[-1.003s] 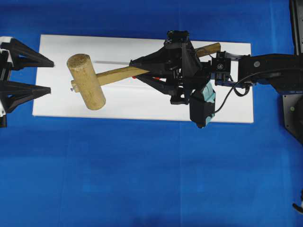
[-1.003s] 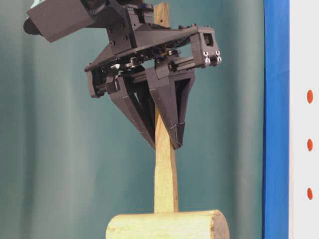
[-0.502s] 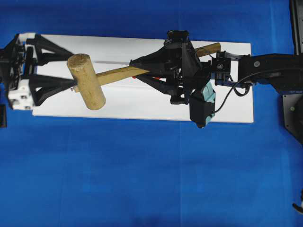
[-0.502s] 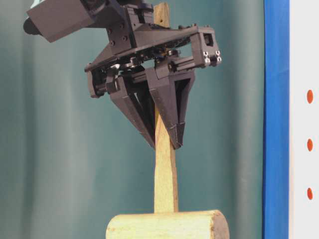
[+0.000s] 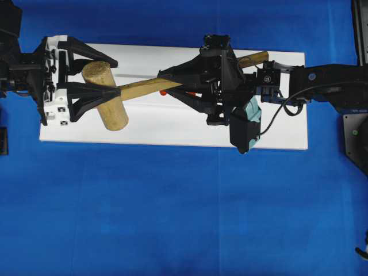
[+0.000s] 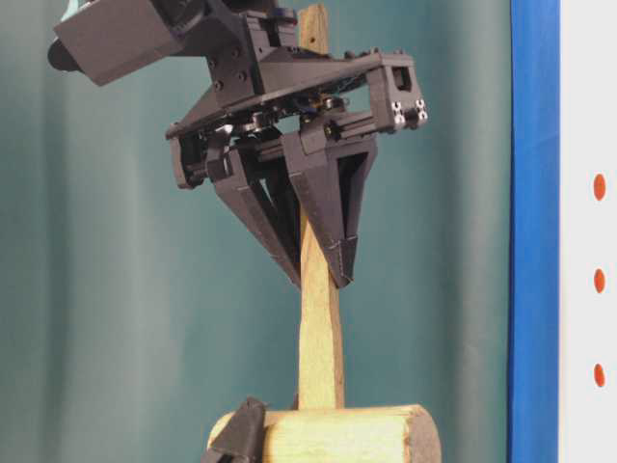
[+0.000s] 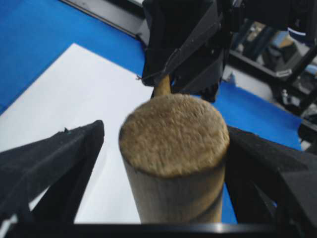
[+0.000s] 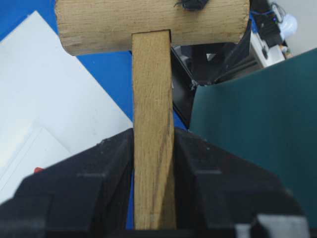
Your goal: Hit the mark with a hammer.
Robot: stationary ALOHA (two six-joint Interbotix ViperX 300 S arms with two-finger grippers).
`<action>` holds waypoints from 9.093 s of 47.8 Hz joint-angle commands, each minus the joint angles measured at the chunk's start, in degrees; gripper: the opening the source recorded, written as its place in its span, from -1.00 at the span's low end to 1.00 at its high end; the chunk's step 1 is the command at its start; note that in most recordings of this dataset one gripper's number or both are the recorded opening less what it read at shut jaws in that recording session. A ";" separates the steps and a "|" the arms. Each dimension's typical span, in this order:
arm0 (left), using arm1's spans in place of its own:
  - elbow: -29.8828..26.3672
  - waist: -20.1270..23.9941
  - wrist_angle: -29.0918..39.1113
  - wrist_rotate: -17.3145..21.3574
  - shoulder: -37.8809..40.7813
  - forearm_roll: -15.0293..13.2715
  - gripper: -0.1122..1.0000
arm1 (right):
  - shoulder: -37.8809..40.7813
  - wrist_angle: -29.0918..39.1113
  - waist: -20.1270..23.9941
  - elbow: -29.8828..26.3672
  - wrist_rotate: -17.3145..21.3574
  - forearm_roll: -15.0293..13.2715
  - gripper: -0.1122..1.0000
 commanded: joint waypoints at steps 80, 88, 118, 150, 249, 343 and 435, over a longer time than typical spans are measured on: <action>-0.97 -2.37 4.83 25.49 -1.32 0.35 0.03 | -8.44 20.04 4.39 -2.64 13.01 12.66 0.87; -0.79 -2.81 5.10 25.84 -1.41 0.35 0.03 | -8.00 20.92 4.39 -2.90 16.08 12.66 0.87; -0.62 -4.48 5.54 26.02 -2.46 0.35 0.03 | -0.53 21.97 3.60 -4.39 25.05 12.66 0.81; -0.97 -5.54 5.19 26.28 -1.93 0.44 0.03 | -0.09 20.21 3.52 -5.01 28.30 12.66 -0.74; 8.88 -3.69 23.99 25.40 -29.71 0.44 0.77 | -4.48 19.07 -2.55 1.32 38.50 13.18 -0.76; 8.88 -3.60 23.29 25.40 -29.79 0.35 0.77 | -2.99 22.06 -3.08 11.51 39.20 17.31 -0.76; 8.88 -3.69 22.94 25.22 -29.62 0.35 0.75 | -25.14 27.86 -3.25 17.58 37.62 15.64 -0.76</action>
